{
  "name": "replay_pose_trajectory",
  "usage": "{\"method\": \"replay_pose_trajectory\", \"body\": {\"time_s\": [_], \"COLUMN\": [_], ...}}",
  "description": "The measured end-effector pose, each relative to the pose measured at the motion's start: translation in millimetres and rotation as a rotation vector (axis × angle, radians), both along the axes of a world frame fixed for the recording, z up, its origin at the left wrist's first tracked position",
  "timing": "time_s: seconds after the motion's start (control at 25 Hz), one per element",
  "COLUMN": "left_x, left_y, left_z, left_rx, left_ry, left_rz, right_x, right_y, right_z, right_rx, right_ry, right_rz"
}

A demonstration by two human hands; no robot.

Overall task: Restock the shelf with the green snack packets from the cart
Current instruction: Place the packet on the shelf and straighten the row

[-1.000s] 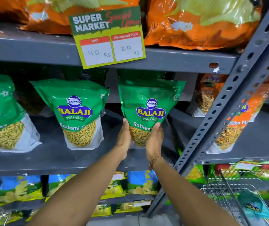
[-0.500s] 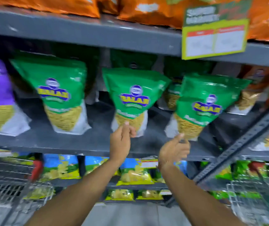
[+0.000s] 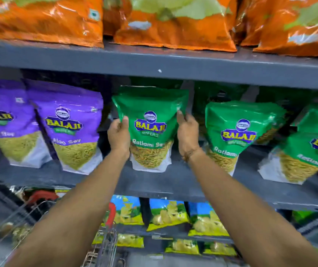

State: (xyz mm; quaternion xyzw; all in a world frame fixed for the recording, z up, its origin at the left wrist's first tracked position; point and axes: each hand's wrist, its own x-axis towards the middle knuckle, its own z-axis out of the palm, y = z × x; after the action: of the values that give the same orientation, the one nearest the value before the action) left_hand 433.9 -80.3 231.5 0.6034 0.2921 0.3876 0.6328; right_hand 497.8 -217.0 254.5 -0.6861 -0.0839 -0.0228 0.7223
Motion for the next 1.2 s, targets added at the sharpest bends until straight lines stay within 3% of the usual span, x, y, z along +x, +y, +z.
{"method": "replay_pose_trajectory", "body": {"time_s": [0.12, 0.2, 0.28, 0.36, 0.48, 0.6, 0.64, 0.72, 0.76, 0.88, 0.96, 1.04, 1.2], "left_x": [-5, -14, -27, -31, -32, -38, -46, -49, -40, 21, 61, 85, 81], "left_y": [2, -4, -10, -11, -20, -53, -75, -123, -142, -182, -186, -184, -195], "left_z": [-19, -39, -57, -67, -64, -71, -75, -79, -75, -30, -1, 6, -28], "left_rx": [-0.013, -0.035, 0.014, 0.043, 0.02, 0.231, 0.344, 0.516, 0.527, 0.328, 0.142, 0.134, 0.049], "left_ry": [-0.004, 0.065, 0.215, 0.26, 0.187, 0.213, 0.174, 0.034, -0.006, -0.033, 0.025, 0.038, 0.028], "left_rz": [-0.044, -0.186, -0.281, -0.246, -0.153, 0.238, 0.227, -0.074, -0.255, -0.482, -0.427, -0.3, -0.421], "right_x": [-7, -19, -34, -42, -51, -52, -51, -39, -28, 24, 56, 74, 74], "right_y": [-1, -2, -6, -6, -15, -46, -64, -107, -125, -170, -188, -200, -206], "right_z": [-23, -50, -72, -77, -71, -85, -87, -77, -67, -22, 2, 10, -31], "right_rx": [0.145, 0.043, -0.124, -0.138, -0.144, -0.027, 0.044, 0.132, 0.174, 0.162, 0.012, -0.055, 0.102], "right_ry": [0.067, 0.155, 0.114, 0.087, 0.124, 0.187, 0.233, 0.264, 0.203, 0.027, -0.044, -0.104, 0.096], "right_rz": [0.115, 0.272, 0.342, 0.329, 0.312, -0.079, -0.27, -0.578, -0.629, -0.501, -0.402, -0.337, -0.041]}}
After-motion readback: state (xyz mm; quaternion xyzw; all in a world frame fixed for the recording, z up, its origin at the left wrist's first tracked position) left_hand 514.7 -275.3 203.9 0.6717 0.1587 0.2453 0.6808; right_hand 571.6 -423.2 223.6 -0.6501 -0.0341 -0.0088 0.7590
